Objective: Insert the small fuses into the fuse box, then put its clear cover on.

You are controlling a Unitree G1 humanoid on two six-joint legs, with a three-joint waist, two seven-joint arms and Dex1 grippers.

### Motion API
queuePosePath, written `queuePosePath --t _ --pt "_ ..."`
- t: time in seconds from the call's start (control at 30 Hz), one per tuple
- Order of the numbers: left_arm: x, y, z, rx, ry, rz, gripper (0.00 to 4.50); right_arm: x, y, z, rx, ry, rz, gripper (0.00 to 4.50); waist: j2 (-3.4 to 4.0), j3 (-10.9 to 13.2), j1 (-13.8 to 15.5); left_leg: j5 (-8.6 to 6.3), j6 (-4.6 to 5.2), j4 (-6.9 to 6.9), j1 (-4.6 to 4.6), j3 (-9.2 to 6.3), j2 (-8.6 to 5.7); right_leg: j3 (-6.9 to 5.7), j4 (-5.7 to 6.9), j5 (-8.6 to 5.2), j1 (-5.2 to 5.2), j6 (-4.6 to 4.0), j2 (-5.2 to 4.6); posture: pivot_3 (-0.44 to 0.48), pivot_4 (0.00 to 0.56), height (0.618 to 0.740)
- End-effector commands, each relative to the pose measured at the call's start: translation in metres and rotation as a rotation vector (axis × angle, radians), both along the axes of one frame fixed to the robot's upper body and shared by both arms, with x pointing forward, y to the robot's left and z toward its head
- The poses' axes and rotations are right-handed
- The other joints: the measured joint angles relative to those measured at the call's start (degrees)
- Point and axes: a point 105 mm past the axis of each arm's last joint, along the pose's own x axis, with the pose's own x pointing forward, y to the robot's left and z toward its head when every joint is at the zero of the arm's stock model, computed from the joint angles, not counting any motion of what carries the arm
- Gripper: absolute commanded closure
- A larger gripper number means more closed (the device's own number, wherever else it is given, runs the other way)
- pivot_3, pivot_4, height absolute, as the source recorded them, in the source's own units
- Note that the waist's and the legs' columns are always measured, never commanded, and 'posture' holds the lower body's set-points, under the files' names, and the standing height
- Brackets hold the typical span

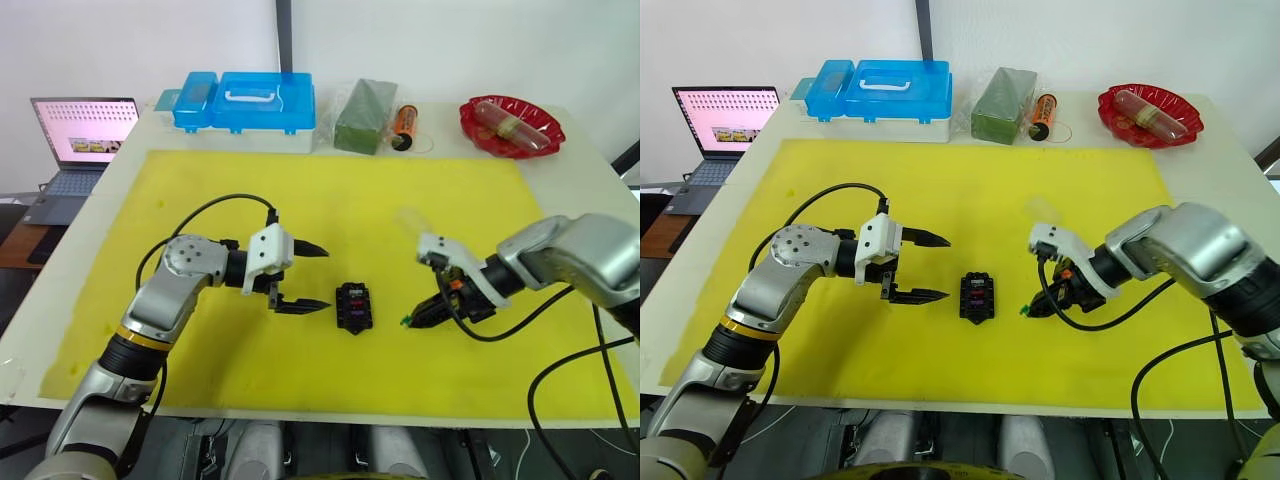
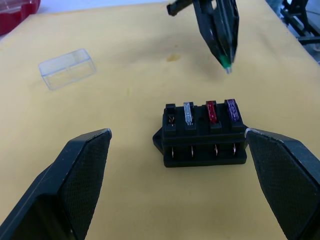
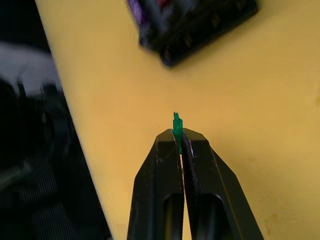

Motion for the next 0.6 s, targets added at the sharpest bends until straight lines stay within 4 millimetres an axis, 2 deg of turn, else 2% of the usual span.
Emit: queuePosePath --t 0.03,0.3,0.4,0.6 --pt "0.000 -0.002 0.009 -0.017 -0.046 -0.002 0.00 0.008 -0.003 -0.005 -0.053 -0.019 0.073 4.45 0.00 0.00 -0.03 0.00 0.00 0.01 0.00 0.01 0.00 0.00 0.02 0.02 0.00 0.03 0.00 0.000 0.150 0.740" --pt "-0.002 -0.002 0.008 -0.023 -0.045 0.012 0.00 0.024 0.007 -0.002 -0.051 -0.045 0.130 4.45 0.00 0.00 -0.04 0.01 -0.02 0.03 0.01 0.01 0.01 -0.02 0.06 0.06 0.00 0.11 0.05 0.000 0.150 0.740" --pt "-0.003 -0.002 0.008 -0.025 -0.044 0.015 0.00 0.029 0.008 0.001 -0.047 -0.059 0.128 3.70 0.00 0.00 -0.04 0.02 -0.03 0.03 0.02 0.02 0.01 -0.02 0.08 0.07 0.00 0.11 0.06 0.000 0.150 0.740" --pt "-0.004 -0.003 0.007 -0.027 -0.041 0.013 0.00 0.035 0.009 0.015 -0.017 -0.086 0.102 1.67 0.00 0.00 -0.02 0.02 -0.03 0.04 0.02 0.02 0.01 -0.03 0.09 0.07 0.00 0.12 0.06 0.000 0.150 0.740"
